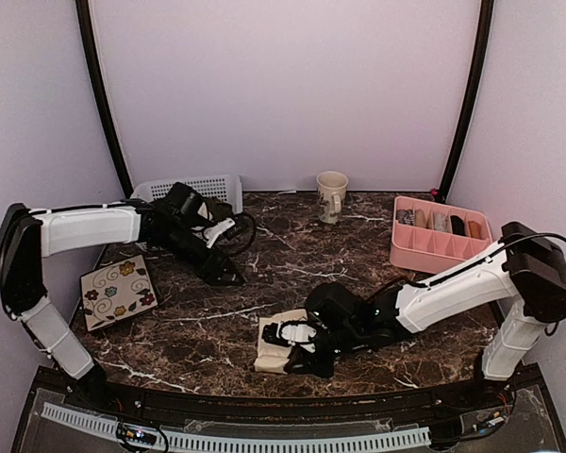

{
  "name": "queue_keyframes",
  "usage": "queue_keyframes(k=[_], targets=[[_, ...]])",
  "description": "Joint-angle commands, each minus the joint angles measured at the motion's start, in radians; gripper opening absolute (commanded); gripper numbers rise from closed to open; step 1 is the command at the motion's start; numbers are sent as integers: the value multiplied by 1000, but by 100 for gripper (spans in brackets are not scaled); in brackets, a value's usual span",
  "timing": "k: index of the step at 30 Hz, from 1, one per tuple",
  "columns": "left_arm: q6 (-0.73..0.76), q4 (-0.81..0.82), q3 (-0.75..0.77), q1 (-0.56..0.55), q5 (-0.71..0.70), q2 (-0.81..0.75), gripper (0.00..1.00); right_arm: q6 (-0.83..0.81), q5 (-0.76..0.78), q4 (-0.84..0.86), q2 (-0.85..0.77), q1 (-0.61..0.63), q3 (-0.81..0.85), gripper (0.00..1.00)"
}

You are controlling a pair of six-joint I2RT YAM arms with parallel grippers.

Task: Roll the underwear
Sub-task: Roll the underwear at the center of the board.

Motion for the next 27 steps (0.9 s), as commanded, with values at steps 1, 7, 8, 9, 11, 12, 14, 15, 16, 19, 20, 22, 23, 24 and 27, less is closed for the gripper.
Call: queue_keyframes(k=[1,7,8,9,11,12,14,15,16,19,20,22,23,24,27], targets=[[-48,263,-161,-22,-241,-247,75,144,-184,-123,53,-49,93,0],[-244,482,-359,-23,-443,-513,99,266,-396,-112,138,-132,121,0],[-300,494,-376,-22,-489,-541,99,279,-422,-113,158,-144,127,0],[-325,489,-386,-22,-525,-563,99,291,-450,-116,178,-154,135,0],[-315,457,-388,-21,-537,-592,99,313,-490,-129,214,-172,158,0],[-293,458,-393,-21,-512,-601,98,324,-510,-134,229,-180,167,0],[-257,430,-399,-32,-464,-619,94,346,-540,-141,255,-196,183,0],[-236,429,-415,-51,-471,-636,94,358,-554,-140,264,-203,186,0],[-199,435,-440,-98,-492,-659,93,369,-577,-137,275,-211,187,0],[-70,457,-533,-236,-580,-717,90,394,-617,-139,307,-232,194,0],[-44,451,-555,-270,-586,-721,88,394,-628,-150,320,-238,199,0],[-1,437,-583,-333,-578,-711,85,396,-639,-177,351,-247,214,0],[21,434,-594,-369,-576,-699,84,393,-643,-190,364,-252,223,0],[45,437,-603,-406,-577,-685,82,398,-646,-198,379,-256,230,0],[123,464,-612,-511,-615,-601,75,419,-662,-211,406,-270,246,0]])
